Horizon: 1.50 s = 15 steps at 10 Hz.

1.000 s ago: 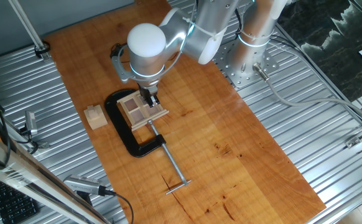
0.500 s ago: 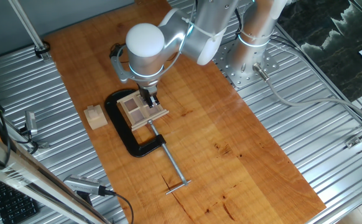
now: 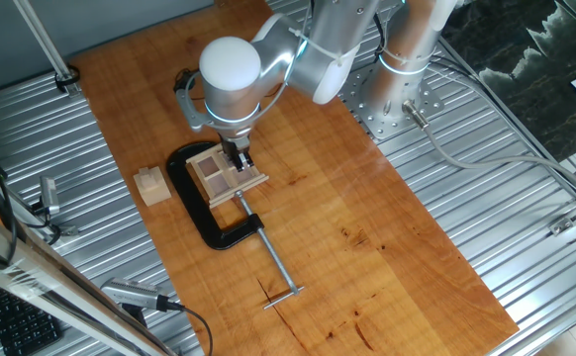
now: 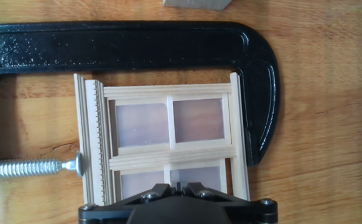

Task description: Open a sliding window

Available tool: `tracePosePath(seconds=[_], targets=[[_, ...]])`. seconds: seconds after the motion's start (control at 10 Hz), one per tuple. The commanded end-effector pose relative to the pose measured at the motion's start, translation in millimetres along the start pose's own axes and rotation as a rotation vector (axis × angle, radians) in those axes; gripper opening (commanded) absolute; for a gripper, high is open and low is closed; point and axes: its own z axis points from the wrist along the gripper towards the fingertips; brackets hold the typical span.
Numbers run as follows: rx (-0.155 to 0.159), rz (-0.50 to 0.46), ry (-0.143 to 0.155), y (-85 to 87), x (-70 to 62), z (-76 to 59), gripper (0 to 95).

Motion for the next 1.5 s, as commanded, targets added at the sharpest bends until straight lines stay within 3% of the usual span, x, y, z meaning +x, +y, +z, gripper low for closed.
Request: tracePosePath(seconds=[0.1,1.5], targets=[[-0.002,0.0,0.001,0.3,0.0,-0.7,0.0],[-0.006,0.028,0.003,5.2,-3.9,-1.4,0.0]])
